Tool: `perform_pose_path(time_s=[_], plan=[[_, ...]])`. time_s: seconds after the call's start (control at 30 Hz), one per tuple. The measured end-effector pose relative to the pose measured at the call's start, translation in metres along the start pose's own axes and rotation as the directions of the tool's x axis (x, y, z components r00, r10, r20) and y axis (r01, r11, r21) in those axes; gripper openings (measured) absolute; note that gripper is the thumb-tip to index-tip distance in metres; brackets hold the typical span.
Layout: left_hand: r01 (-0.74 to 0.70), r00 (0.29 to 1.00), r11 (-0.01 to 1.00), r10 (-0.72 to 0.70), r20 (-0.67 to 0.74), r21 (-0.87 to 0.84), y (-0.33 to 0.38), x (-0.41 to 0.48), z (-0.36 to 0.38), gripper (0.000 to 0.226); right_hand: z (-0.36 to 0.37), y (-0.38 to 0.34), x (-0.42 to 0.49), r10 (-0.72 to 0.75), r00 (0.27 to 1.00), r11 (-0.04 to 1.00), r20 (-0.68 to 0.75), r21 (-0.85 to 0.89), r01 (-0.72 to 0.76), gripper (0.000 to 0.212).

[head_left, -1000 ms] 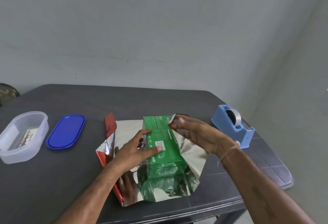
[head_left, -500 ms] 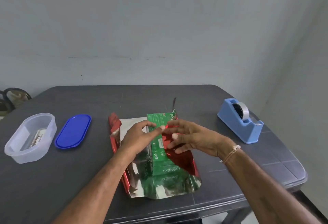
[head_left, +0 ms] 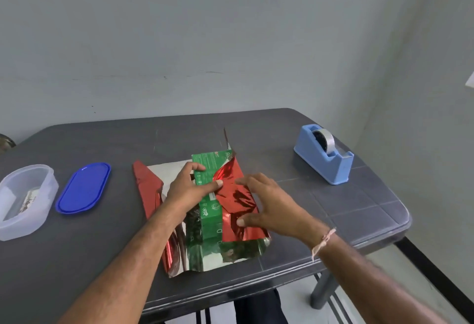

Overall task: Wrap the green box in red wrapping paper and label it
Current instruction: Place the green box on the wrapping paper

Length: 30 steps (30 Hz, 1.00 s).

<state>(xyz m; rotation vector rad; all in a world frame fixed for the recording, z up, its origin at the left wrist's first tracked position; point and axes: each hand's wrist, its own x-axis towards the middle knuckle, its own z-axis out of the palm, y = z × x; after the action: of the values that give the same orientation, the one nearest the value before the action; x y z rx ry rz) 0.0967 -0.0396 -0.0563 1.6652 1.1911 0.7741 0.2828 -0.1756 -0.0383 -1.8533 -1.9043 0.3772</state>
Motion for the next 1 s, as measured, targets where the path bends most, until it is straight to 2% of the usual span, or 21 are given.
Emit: perform_pose_path(time_s=[0.07, 0.13, 0.2, 0.23, 0.3, 0.33, 0.47, 0.57, 0.63, 0.77, 0.87, 0.97, 1.0], plan=[[-0.001, 1.000, 1.000, 0.001, 0.017, -0.022, 0.002, -0.003, -0.001, 0.050, 0.003, -0.002, -0.007, -0.041, 0.999, 0.999, 0.033, -0.011, 0.042, 0.076], [0.001, 1.000, 0.999, -0.001, 0.017, -0.036, 0.002, -0.003, -0.001, 0.050, -0.002, -0.004, -0.010, -0.042, 0.999, 0.995, -0.010, 0.088, 0.043, 0.054], [0.017, 0.999, 0.998, -0.016, 0.029, -0.059, 0.001, -0.003, -0.001, 0.050, -0.007, -0.004, -0.004, 0.048, 0.990, 0.969, -0.131, 0.247, -0.014, 0.037], [0.024, 0.999, 0.998, -0.022, 0.036, -0.064, 0.002, -0.003, -0.001, 0.050, -0.009, -0.004, 0.002, 0.096, 0.978, 0.962, -0.183, 0.269, -0.044, 0.033], [0.016, 0.999, 0.997, -0.013, 0.033, -0.070, 0.001, -0.002, -0.001, 0.052, -0.012, -0.002, 0.020, 0.137, 0.969, 0.974, -0.206, 0.205, -0.094, 0.026], [0.014, 0.999, 0.997, -0.012, 0.032, -0.072, 0.000, -0.002, -0.001, 0.052, -0.013, -0.002, 0.029, 0.135, 0.978, 0.980, -0.156, 0.164, -0.109, 0.031], [0.065, 0.996, 0.995, -0.061, 0.062, -0.072, -0.003, 0.003, -0.003, 0.053, -0.021, -0.001, 0.062, 0.120, 0.980, 0.993, 0.157, -0.023, -0.117, 0.082], [0.111, 0.986, 0.990, -0.098, 0.137, -0.087, 0.000, 0.008, -0.009, 0.055, -0.026, 0.001, 0.073, 0.130, 0.953, 0.991, 0.273, -0.073, -0.114, 0.095], [0.103, 0.987, 0.995, -0.100, 0.129, -0.019, 0.012, 0.013, -0.012, 0.057, -0.028, 0.003, 0.077, 0.102, 0.944, 0.994, 0.314, -0.075, -0.083, 0.097], [0.069, 0.998, 0.990, -0.070, 0.007, 0.121, 0.044, 0.045, -0.006, 0.081, -0.029, 0.010, 0.087, 0.076, 0.935, 0.993, 0.346, -0.110, -0.040, 0.109], [0.011, 1.000, 0.974, -0.016, 0.020, 0.228, 0.074, 0.077, 0.005, 0.082, -0.033, 0.009, 0.087, 0.110, 0.928, 0.983, 0.355, -0.178, -0.048, 0.114], [0.046, 0.991, 0.928, -0.090, 0.103, 0.369, 0.095, 0.110, 0.022, 0.129, -0.033, 0.015, 0.091, 0.106, 0.921, 0.977, 0.375, -0.211, -0.026, 0.118], [0.075, 0.985, 0.911, -0.131, 0.112, 0.406, 0.097, 0.119, 0.026, 0.134, -0.032, 0.016, 0.093, 0.104, 0.920, 0.977, 0.379, -0.214, -0.022, 0.119]])
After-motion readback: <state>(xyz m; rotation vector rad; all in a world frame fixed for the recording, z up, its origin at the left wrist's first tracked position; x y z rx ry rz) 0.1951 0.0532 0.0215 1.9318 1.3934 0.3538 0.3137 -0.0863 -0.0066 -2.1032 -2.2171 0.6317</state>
